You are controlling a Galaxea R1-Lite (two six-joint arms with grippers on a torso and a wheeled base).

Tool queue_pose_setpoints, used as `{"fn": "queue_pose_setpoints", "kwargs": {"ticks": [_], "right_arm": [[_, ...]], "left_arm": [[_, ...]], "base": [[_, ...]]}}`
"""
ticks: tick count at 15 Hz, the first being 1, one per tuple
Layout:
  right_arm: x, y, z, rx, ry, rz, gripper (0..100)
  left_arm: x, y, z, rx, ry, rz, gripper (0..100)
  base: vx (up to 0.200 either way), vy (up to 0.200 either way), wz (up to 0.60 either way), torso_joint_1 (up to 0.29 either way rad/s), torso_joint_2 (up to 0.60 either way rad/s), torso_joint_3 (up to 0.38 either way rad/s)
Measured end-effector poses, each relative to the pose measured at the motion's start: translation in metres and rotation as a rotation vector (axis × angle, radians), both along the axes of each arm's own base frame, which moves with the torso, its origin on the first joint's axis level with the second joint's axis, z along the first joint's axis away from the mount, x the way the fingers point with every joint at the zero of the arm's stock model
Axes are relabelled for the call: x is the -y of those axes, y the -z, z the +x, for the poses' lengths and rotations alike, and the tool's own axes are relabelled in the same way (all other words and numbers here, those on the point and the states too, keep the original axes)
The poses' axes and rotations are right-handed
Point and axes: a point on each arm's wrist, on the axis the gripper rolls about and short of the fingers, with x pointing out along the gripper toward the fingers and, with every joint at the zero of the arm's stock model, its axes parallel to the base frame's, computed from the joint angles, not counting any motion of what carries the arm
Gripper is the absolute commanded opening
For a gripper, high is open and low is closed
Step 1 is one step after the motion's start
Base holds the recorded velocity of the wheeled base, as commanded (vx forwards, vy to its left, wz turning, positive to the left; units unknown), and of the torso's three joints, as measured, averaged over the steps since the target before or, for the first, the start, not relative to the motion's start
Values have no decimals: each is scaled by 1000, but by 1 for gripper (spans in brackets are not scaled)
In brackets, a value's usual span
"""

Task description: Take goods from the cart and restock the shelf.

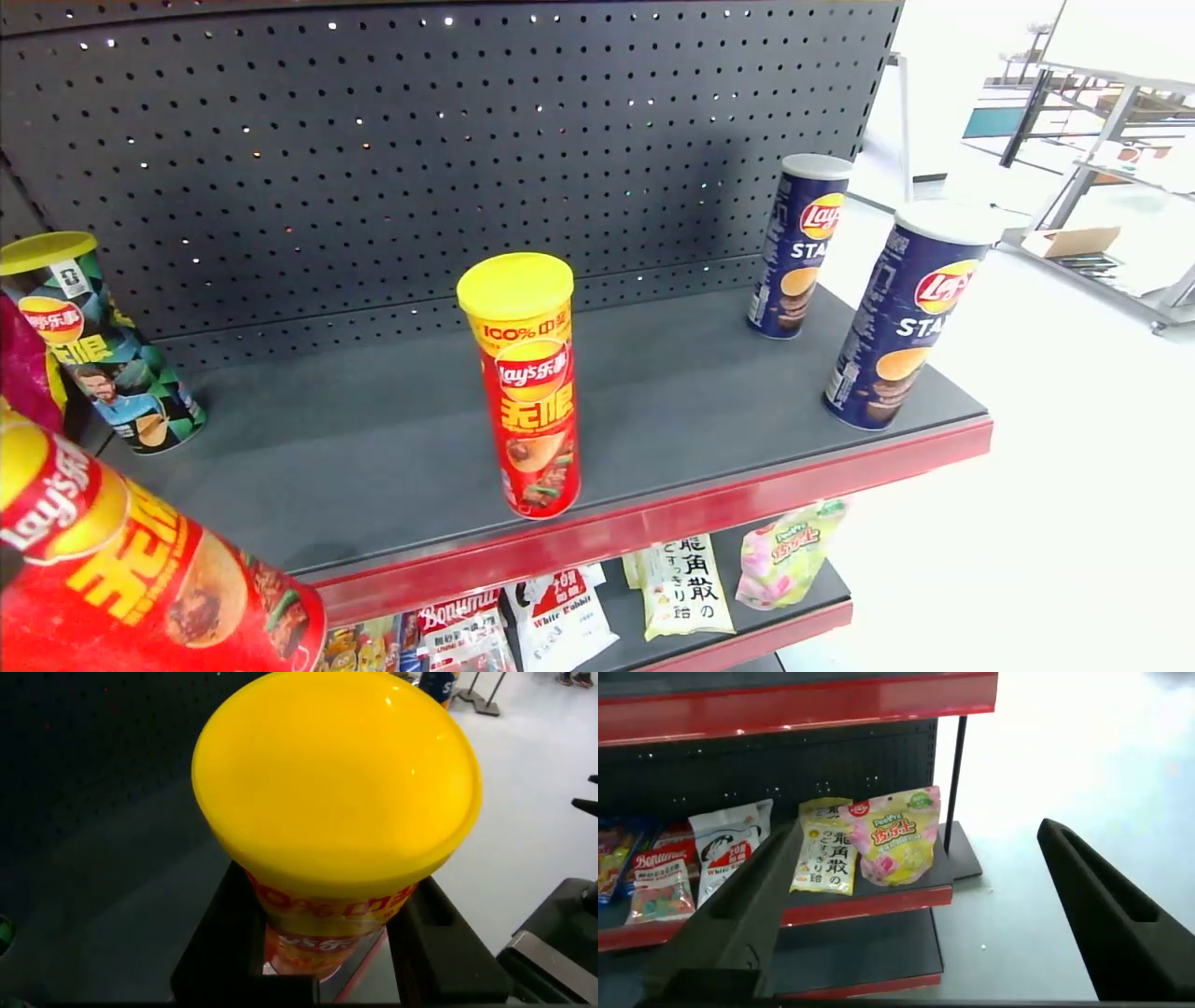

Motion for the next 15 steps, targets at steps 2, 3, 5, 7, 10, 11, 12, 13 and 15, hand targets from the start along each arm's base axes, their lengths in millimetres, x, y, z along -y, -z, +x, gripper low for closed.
{"fn": "queue_pose_setpoints", "kwargs": {"ticks": [2,3,5,7,10,11,12,13,15], "right_arm": [[0,0,0,0,-1,0,100],[0,0,0,0,-1,0,100],[0,0,0,-1,-1,0,100],[0,0,0,-1,0,0,100],[0,0,0,-1,0,0,100],[0,0,0,-1,-1,0,100],[0,0,0,-1,-1,0,100],[0,0,0,-1,-1,0,100],[0,0,0,-2,-1,0,100]], "left_arm": [[1,-3,12,-1,-17,-6,0],[2,-6,20,5,-23,-8,0],[3,-11,41,15,-48,-8,0],[5,-12,66,7,-61,-5,0],[9,-10,102,-17,-65,8,0],[10,-8,114,-22,-70,16,0],[11,-6,128,-29,-76,22,0],[13,-4,140,-27,-80,25,0],[18,0,161,-32,-68,28,0]], "base": [[0,0,0,0,0,0],[0,0,0,0,0,0],[0,0,0,0,0,0],[0,0,0,0,0,0],[0,0,0,0,0,0],[0,0,0,0,0,0],[0,0,0,0,0,0],[0,0,0,0,0,0],[0,0,0,0,0,0]]}}
